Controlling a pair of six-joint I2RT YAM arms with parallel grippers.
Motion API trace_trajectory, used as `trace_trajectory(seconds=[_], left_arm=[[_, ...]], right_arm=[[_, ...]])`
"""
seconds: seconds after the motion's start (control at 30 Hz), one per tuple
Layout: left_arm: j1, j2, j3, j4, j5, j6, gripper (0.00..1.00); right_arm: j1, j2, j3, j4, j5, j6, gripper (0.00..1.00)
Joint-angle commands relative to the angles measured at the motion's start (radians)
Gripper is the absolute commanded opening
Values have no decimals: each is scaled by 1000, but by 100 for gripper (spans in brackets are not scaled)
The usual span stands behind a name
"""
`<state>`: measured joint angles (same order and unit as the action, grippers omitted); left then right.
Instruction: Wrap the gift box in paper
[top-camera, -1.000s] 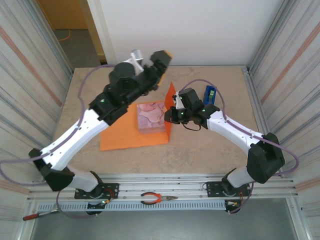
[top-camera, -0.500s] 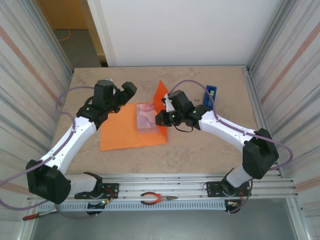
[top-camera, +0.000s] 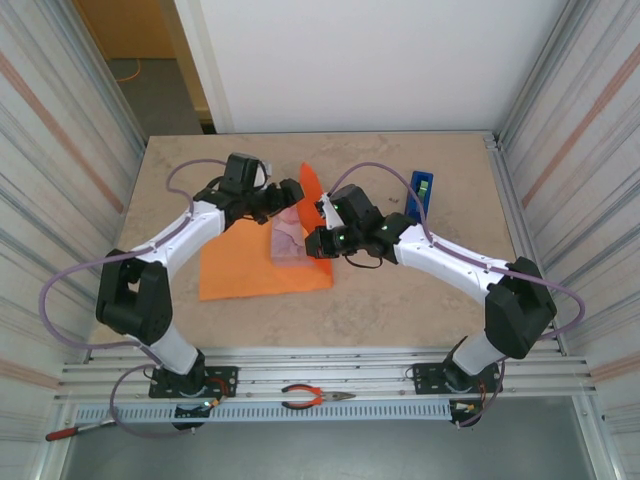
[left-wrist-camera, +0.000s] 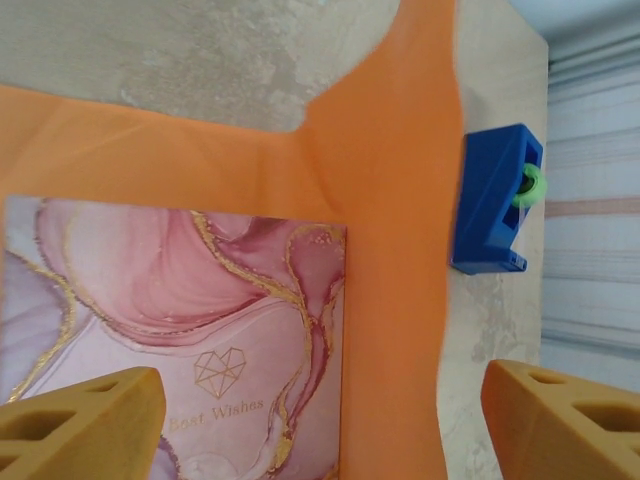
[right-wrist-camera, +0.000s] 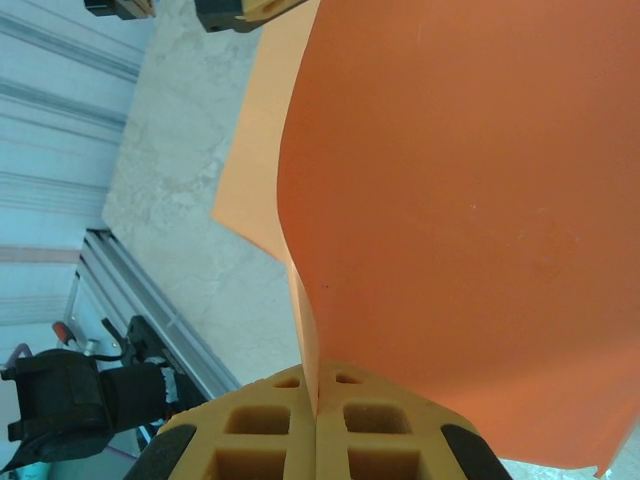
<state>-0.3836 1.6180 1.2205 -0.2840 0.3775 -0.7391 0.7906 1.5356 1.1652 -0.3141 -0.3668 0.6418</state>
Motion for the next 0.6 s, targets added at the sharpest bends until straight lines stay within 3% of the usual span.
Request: trace_trajectory(seconds=[0.0,0.2,0.3,0.37,0.4,0.47,0.57], left_arm=[[-18,8,22,35,53,36,75],[-31,11,-13,85,74,32,48],[-33,15,-29,109,98,36,31],[-32,20,-37,117,113,43,15],[-31,20,-41,114,116,47,4],[-23,16,-51,102,112,59,0],[-5,-13,-95,112,104,68,0]], right_arm=[[10,-5,1,26,-22,-24,0],[14,12,-2,33,-29,-24,0],[14,16,-4,36,-32,-24,0],[13,18,-3,38,-34,-24,0],[12,16,-1,33,-38,-26,11],[3,6,1,22,-35,-30,38],[-43,-33,-19,20,-43,-24,56]])
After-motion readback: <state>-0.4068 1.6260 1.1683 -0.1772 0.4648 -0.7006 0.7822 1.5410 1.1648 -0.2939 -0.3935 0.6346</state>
